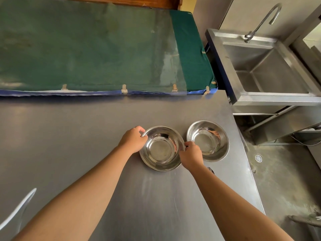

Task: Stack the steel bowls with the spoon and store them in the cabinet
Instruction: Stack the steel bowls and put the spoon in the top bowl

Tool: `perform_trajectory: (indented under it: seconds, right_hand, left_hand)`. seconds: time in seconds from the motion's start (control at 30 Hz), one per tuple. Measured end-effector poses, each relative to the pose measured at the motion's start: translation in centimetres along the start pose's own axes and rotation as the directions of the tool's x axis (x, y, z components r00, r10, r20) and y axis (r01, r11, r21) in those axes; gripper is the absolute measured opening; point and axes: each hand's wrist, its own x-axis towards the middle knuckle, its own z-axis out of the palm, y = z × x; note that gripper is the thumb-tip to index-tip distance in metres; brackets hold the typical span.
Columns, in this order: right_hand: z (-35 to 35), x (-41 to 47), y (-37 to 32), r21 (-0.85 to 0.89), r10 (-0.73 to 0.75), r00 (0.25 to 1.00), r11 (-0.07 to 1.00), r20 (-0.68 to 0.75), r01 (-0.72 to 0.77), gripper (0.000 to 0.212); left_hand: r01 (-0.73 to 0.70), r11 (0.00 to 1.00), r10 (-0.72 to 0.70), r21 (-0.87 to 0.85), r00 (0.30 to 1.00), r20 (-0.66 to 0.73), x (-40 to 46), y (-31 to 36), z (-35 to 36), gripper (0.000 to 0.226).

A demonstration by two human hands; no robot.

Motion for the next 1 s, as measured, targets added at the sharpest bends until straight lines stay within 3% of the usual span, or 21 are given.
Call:
perform_trajectory:
  seconds: [0.3,0.5,1.0]
  right_hand:
    - [-2.5,0.1,-1.4,0.062,-0.092,0.995,0.994,-0.029,0.094,0.044]
    - [-5.8,1.2,-1.8,0.039,-0.156,0.98,0.986,-0.121,0.161,0.047]
    - [-13.8,4.7,4.2,0.057,-0.02,0.974,0.998,-0.224,0.033,0.046]
  left_hand:
    - [-0.041,0.999,0.039,-0.025,0.996,-0.079,-0.6,1.8,-1.9,0.024]
    - [-0.089,0.993,0.083,-0.074,0.993,-0.08,-0.1,5.5,-2.2,0.023]
    - [-0.169,0.983,0.175,-0.075,0.981,0.086,2.0,14.8,5.0,0.029]
